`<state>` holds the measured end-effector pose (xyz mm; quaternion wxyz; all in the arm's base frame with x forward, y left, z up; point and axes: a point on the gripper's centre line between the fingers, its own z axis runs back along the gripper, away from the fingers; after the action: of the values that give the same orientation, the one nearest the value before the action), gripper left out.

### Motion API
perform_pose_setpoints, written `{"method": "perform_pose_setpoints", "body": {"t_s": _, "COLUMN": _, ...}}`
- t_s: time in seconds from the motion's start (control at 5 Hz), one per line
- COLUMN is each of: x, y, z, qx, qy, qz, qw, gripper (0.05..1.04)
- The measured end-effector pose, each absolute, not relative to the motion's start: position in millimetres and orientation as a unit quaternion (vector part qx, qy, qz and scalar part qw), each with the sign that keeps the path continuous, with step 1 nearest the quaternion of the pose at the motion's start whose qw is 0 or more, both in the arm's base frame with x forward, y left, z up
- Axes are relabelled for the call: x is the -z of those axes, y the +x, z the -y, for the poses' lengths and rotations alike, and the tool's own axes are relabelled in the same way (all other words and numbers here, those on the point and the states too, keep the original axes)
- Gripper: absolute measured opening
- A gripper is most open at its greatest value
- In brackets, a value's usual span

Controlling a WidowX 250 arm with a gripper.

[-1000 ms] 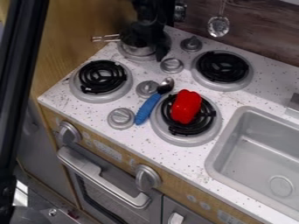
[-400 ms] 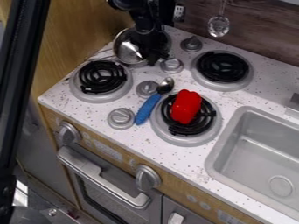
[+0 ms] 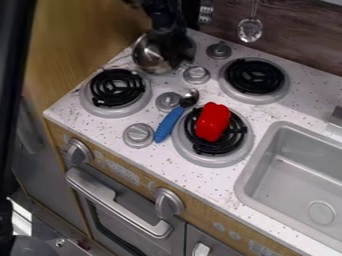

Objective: Moved the silver pot to the left bottom burner

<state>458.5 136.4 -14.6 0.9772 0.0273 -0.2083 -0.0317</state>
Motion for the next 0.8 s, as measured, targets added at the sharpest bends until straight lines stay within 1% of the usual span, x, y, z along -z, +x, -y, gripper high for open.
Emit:
{"method": "perform_pose_setpoints", "body": {"t_s": 0.2, "x": -6.0, "y": 429.4, "z": -132.4, "qx": 0.007, "qy": 0.039, "qz": 0.183, "qw": 0.982, "gripper": 0.071}}
{"method": "perform_pose_setpoints", "body": {"t_s": 0.4, "x": 5.1, "y": 403.1, "z": -139.9, "qx": -0.029, "qy": 0.064, "qz": 0.122, "qw": 0.990, "gripper": 0.071}}
{"method": "perform_pose_setpoints", "body": {"t_s": 0.6, "x": 16.8, "y": 389.5, "z": -143.8, "qx": -0.045, "qy": 0.058, "qz": 0.106, "qw": 0.992, "gripper": 0.071}}
{"method": "perform_pose_setpoints", "body": {"t_s": 0.8, "x": 40.5, "y": 381.4, "z": -153.1, "qx": -0.050, "qy": 0.060, "qz": 0.072, "qw": 0.994, "gripper": 0.071}}
